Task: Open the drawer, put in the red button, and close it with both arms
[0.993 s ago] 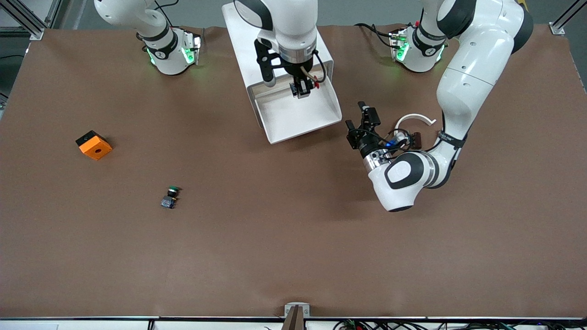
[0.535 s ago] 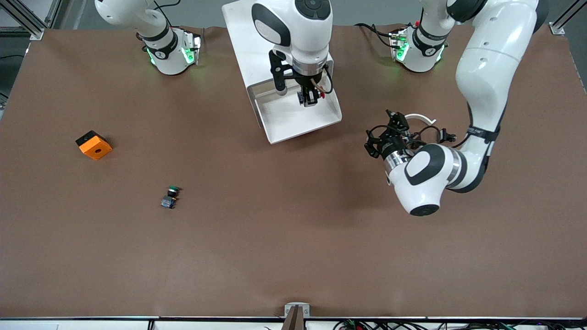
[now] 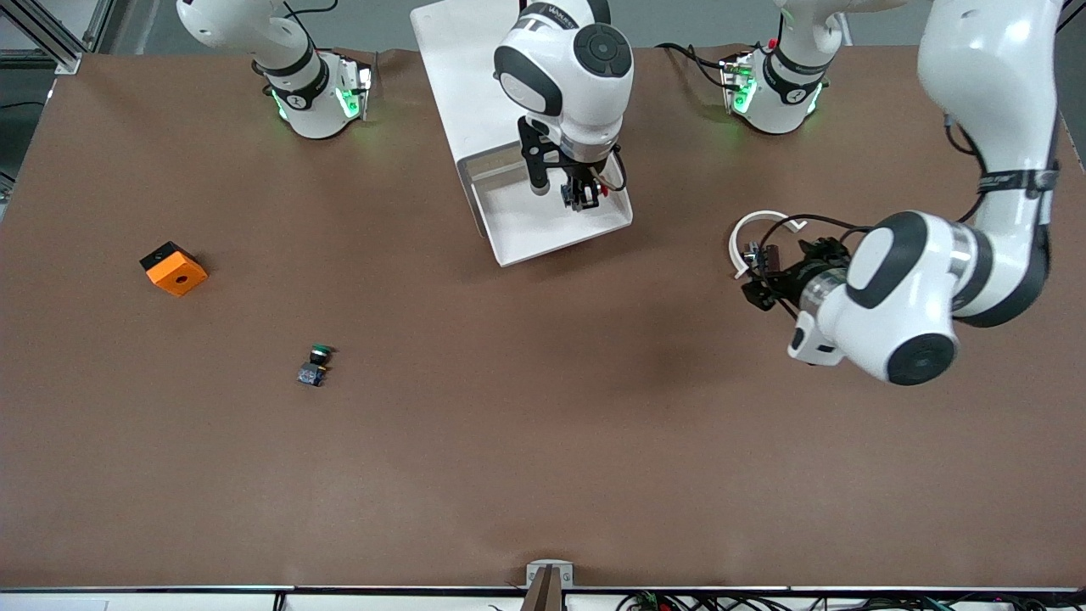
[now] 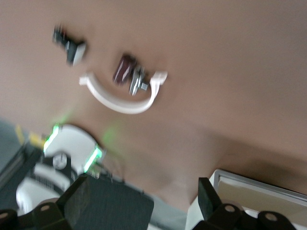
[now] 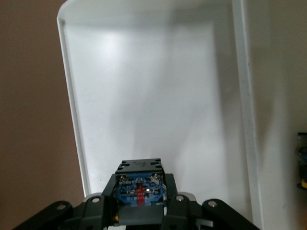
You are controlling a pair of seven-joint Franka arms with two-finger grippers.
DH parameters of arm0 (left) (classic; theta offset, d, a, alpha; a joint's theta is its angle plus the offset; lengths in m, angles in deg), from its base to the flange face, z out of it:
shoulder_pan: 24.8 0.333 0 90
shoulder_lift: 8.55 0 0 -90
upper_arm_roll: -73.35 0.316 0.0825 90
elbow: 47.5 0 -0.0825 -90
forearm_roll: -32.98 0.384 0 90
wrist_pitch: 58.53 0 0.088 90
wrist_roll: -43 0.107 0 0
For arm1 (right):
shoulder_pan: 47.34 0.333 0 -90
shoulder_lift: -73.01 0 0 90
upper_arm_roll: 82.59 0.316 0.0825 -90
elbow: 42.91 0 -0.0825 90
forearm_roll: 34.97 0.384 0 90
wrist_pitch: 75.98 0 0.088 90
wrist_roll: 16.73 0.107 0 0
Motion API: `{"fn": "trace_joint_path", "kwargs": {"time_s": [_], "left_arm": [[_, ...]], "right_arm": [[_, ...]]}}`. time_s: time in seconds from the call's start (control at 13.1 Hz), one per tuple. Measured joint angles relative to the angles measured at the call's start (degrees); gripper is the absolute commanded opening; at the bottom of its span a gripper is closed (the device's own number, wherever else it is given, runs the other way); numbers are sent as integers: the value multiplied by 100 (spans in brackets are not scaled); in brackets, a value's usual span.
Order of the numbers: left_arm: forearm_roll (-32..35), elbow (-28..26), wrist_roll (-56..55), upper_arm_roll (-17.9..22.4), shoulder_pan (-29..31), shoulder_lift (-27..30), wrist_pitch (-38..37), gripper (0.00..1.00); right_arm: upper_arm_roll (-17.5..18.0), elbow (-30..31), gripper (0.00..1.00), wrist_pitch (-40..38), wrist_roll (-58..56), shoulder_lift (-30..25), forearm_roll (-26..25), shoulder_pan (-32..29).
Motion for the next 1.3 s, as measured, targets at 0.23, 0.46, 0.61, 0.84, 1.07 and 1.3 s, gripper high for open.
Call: {"fn": "trace_joint_path", "kwargs": {"time_s": [0.23, 0.46, 0.61, 0.84, 1.07, 1.3], "left_arm": [[171, -760, 1268, 1, 391, 603, 1114, 100], [183, -1657, 2339, 1, 643, 1265, 2100, 100], [185, -1993, 2730, 1, 724, 1582, 2615, 100], [193, -2271, 3050, 1, 823, 2032, 3094, 100], [196, -2369, 3687, 3, 1092, 2393, 3109, 100], [196, -2280, 4272, 26, 1306, 2648, 3118, 100]], "right_arm": [[0, 22, 0, 79, 33, 94, 0, 46], [0, 25, 0, 151, 107, 197, 0, 83], [-1, 26, 0, 204, 116, 228, 0, 92], [-1, 27, 0, 231, 118, 285, 1, 110], [-1, 27, 0, 242, 122, 348, 1, 135], [-10, 25, 74, 250, 122, 359, 7, 136]]}}
